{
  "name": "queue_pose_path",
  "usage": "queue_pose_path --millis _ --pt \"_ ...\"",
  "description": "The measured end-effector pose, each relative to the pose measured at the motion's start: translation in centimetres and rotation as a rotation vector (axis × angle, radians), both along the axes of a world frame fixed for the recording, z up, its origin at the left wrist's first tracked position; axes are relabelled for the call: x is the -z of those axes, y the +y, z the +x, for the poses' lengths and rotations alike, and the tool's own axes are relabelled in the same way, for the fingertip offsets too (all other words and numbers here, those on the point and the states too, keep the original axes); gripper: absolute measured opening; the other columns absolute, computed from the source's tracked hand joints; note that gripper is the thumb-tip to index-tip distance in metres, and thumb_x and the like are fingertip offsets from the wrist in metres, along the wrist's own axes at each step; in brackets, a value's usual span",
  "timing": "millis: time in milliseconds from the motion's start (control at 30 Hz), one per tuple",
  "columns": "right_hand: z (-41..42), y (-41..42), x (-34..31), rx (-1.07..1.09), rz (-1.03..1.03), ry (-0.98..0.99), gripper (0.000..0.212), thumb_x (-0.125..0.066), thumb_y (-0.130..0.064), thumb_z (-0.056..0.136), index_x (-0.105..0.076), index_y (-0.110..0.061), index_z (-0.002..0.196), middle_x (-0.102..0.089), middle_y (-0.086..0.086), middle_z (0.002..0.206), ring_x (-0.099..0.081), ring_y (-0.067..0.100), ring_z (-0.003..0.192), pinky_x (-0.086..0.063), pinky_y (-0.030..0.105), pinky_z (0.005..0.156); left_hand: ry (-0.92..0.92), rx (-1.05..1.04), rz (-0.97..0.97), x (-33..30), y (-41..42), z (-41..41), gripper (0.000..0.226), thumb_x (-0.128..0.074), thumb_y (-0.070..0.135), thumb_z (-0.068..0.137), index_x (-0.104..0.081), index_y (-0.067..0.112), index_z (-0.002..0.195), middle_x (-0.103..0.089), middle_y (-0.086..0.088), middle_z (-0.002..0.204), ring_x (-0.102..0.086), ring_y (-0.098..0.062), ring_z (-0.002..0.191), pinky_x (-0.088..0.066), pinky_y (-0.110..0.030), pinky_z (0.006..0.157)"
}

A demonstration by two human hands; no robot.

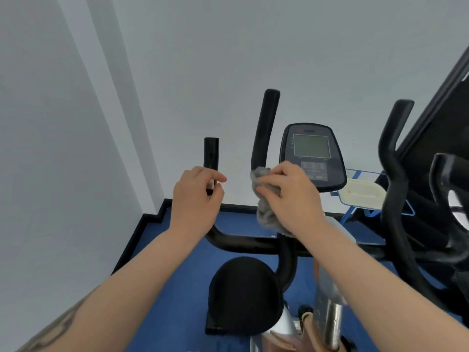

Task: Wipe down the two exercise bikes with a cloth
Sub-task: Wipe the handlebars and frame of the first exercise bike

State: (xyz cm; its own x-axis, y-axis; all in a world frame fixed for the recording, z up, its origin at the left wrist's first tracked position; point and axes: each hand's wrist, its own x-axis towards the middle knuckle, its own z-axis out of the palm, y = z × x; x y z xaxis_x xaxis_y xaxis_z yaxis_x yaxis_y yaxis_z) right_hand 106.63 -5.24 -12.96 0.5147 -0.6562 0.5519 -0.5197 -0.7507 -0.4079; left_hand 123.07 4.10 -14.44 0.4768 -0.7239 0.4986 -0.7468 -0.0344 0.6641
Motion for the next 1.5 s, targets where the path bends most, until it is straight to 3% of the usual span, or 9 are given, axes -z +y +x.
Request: queue_pose_path --millis 67,267,500,633,800,900,1133,1300,1500 --pt "1.9 -0.8 -0.7 0.04 -0.045 0.073 0.019 -0.063 -0.032 0.092 -0.074 -0.024 0.105 -0.057 -0.004 0.109 -0.048 0.014 0.105 -0.041 0.027 0.072 -0.067 0.03 -0.009 0.4 -0.9 0.0 0.021 -0.059 0.004 0.086 -0.07 0.02 0.094 -0.06 0.008 0.095 -0.052 -0.014 0.093 -0.042 -0.035 0.086" --pt "0.6 1.2 1.1 0.094 -0.101 0.104 0.008 -0.078 -0.025 0.081 -0.076 -0.022 0.088 -0.055 -0.003 0.089 -0.054 0.019 0.083 -0.045 0.03 0.05 -0.106 -0.026 -0.073 1.3 -2.9 0.9 0.028 -0.062 0.0 0.078 -0.068 0.025 0.088 -0.058 0.012 0.101 -0.05 -0.009 0.101 -0.021 -0.021 0.084" --pt "4.0 -2.1 -1.4 0.146 0.054 -0.058 0.023 -0.06 -0.03 0.094 -0.068 -0.024 0.115 -0.049 -0.005 0.117 -0.049 0.012 0.108 -0.051 0.037 0.078 -0.129 0.12 -0.113 0.3 -4.3 1.8 0.022 -0.061 0.003 0.078 -0.065 0.023 0.085 -0.056 0.013 0.09 -0.049 -0.009 0.087 -0.027 -0.019 0.083" --pt "2.3 0.2 0.4 0.138 -0.064 0.036 0.02 -0.066 -0.025 0.09 -0.071 -0.028 0.108 -0.055 -0.003 0.12 -0.054 0.019 0.103 -0.051 0.035 0.063 -0.124 0.225 -0.146 0.5 -4.9 1.9 0.024 -0.065 -0.005 0.078 -0.068 0.019 0.084 -0.06 0.01 0.085 -0.051 -0.011 0.079 -0.039 -0.032 0.081" --pt "4.2 -3.1 -2.1 0.185 -0.008 -0.133 0.023 -0.06 -0.024 0.094 -0.069 -0.024 0.115 -0.051 -0.009 0.123 -0.051 0.005 0.104 -0.048 0.028 0.077 -0.063 0.225 -0.197 0.8 -5.1 1.9 0.025 -0.062 -0.007 0.079 -0.066 0.018 0.083 -0.056 0.014 0.086 -0.048 -0.007 0.078 -0.037 -0.022 0.082" --pt "5.9 -2.6 -1.2 0.264 -0.025 -0.026 0.024 -0.058 -0.027 0.095 -0.067 -0.022 0.116 -0.046 -0.001 0.132 -0.045 0.016 0.116 -0.05 0.034 0.073 -0.003 0.197 -0.207 1.2 -4.9 1.8 0.026 -0.062 -0.006 0.08 -0.065 0.02 0.082 -0.054 0.016 0.085 -0.047 -0.004 0.08 -0.039 -0.026 0.083" --pt "6.6 -5.3 -4.6 0.269 -0.062 -0.061 0.026 -0.051 -0.033 0.098 -0.063 -0.019 0.116 -0.046 -0.004 0.11 -0.047 0.005 0.092 -0.044 0.032 0.065 -0.024 0.176 -0.166 1.3 -4.9 1.8 0.025 -0.062 -0.006 0.079 -0.064 0.018 0.081 -0.057 0.012 0.086 -0.045 -0.007 0.078 -0.033 -0.021 0.082" --pt "7.6 -4.7 -2.7 0.357 -0.167 0.354 0.024 -0.051 -0.027 0.097 -0.062 -0.027 0.118 -0.042 0.004 0.113 -0.049 0.02 0.092 -0.035 0.028 0.058 -0.122 0.172 -0.096 1.2 -5.2 2.1 0.024 -0.062 -0.005 0.079 -0.065 0.018 0.086 -0.059 0.007 0.088 -0.049 -0.014 0.079 -0.026 -0.023 0.075" --pt "7.4 -6.1 -5.5 0.369 -0.268 0.203 0.02 -0.052 -0.028 0.098 -0.066 -0.023 0.112 -0.044 0.005 0.105 -0.046 0.019 0.084 -0.033 0.028 0.055 -0.148 0.176 -0.066 1.2 -5.1 2.2 0.024 -0.062 -0.003 0.079 -0.064 0.02 0.087 -0.059 0.006 0.087 -0.05 -0.017 0.08 -0.024 -0.025 0.073"
